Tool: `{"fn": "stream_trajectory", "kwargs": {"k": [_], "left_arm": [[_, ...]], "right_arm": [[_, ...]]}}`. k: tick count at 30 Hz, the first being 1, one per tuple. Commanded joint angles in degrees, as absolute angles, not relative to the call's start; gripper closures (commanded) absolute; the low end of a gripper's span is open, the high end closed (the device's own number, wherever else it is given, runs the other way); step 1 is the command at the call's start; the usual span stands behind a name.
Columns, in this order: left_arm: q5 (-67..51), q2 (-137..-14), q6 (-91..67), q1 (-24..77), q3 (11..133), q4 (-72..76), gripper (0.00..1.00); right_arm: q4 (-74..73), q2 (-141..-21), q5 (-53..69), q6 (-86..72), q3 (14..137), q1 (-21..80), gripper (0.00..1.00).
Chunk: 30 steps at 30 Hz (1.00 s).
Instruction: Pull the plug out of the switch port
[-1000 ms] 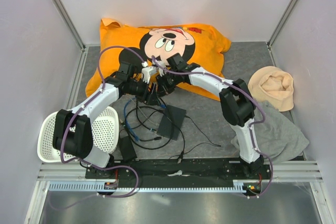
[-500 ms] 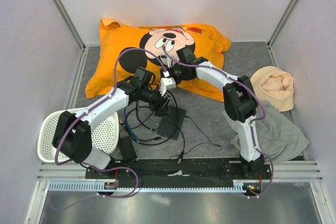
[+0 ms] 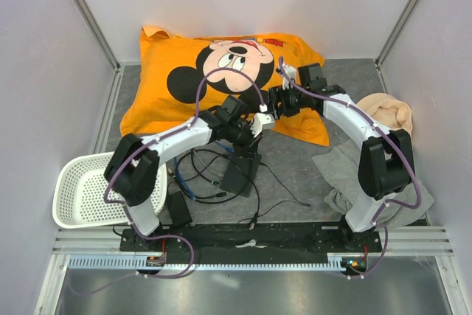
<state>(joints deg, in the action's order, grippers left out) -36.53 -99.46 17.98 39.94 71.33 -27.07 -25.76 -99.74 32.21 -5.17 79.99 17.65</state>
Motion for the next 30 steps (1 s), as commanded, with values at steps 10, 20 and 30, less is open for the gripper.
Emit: {"fn": "stream_trajectory", "kwargs": {"k": [10, 20, 30], "left_arm": [[-30.5, -109.5, 14.5, 40.5, 79.7, -27.0, 0.98], [-27.6, -109.2, 13.2, 40.6, 71.9, -26.9, 0.99], [-27.6, -110.0, 10.1, 40.5, 69.3, -27.2, 0.99]], "right_arm": [[-24.1, -96.2, 25.5, -8.0, 68.4, 16.4, 0.24], [-23.3, -96.1, 31.3, -9.8, 63.2, 13.8, 0.26], [-23.4, -91.9, 39.6, 14.7, 53.9, 15.5, 0.37]]}}
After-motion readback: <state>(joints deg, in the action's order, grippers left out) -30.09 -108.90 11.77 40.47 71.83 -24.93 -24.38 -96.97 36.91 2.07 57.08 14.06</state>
